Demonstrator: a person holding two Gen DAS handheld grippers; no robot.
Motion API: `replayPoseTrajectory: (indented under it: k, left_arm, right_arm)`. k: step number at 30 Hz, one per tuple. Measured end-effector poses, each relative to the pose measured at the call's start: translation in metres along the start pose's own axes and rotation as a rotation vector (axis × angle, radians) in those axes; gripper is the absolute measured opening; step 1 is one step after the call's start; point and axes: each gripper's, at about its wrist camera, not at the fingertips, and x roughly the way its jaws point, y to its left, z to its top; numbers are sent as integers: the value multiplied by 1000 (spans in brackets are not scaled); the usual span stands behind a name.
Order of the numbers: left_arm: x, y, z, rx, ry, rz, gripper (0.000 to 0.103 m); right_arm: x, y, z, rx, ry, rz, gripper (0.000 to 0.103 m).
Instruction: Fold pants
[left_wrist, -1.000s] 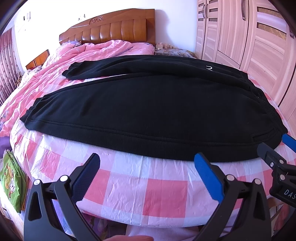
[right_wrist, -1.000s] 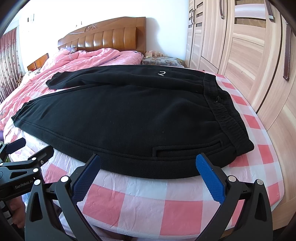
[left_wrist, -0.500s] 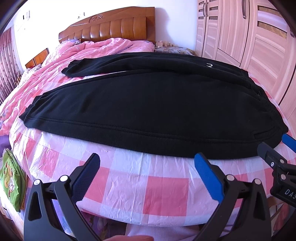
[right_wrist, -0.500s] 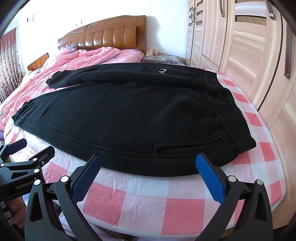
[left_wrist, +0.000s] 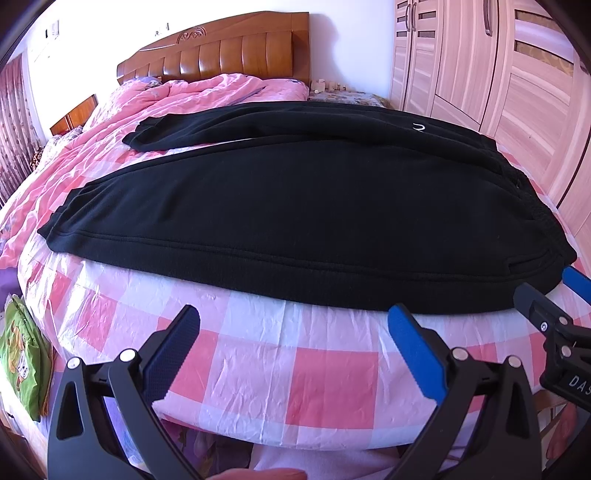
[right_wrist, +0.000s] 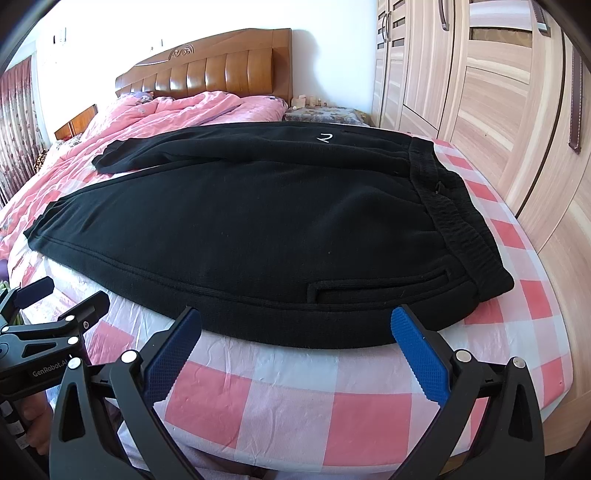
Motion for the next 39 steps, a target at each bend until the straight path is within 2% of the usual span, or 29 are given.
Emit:
replayPoseTrajectory:
  k: [13,16,18,21,24,27,30,31,32,33,35,36,37,39]
  left_arm:
    - [4,0,-1,3,13,-4,102]
    - [4,3,4,11,11,-36,102]
    - [3,3,14,52,7,-69,102]
    - [5,4,46,105,29,-97,102]
    - [16,12,94,108,76,-173,102]
    - [24,22,153,112,20,-176,102]
    - [43,33,214,83,-47,-230,102]
    - [54,37,234,73,-52,-240,102]
    - [68,36,251,84,-22,-221,102]
    - [88,33,268,116,32,-165,102]
    - [115,25,291,162,69,-77,102]
    - [129,23,300,181,91,-73,102]
    - [148,22,310,183,137,-108,102]
    - [182,26,324,127,228,-148,102]
  right_arm:
    - [1,-1,-1,2,6,-1,99]
    - [1,-3,4,-11,-7,-3,99]
    - [-1,-8,14,-25,-27,-6,99]
    - [4,-26,45,-15,-49,17,99]
    - [22,-52,89,22,-40,70,99]
    - [50,-78,145,23,-86,97,99]
    - [85,-90,193,-63,-126,217,99]
    - [99,-92,207,-87,-116,224,99]
    - [116,-94,220,-111,-90,222,99]
    - [137,-95,233,-132,-43,220,99]
    - [170,-98,253,-160,53,220,99]
    - [192,-101,265,-171,97,222,99]
    - [205,-105,270,-176,109,220,99]
    - [240,-112,284,-205,137,162,99]
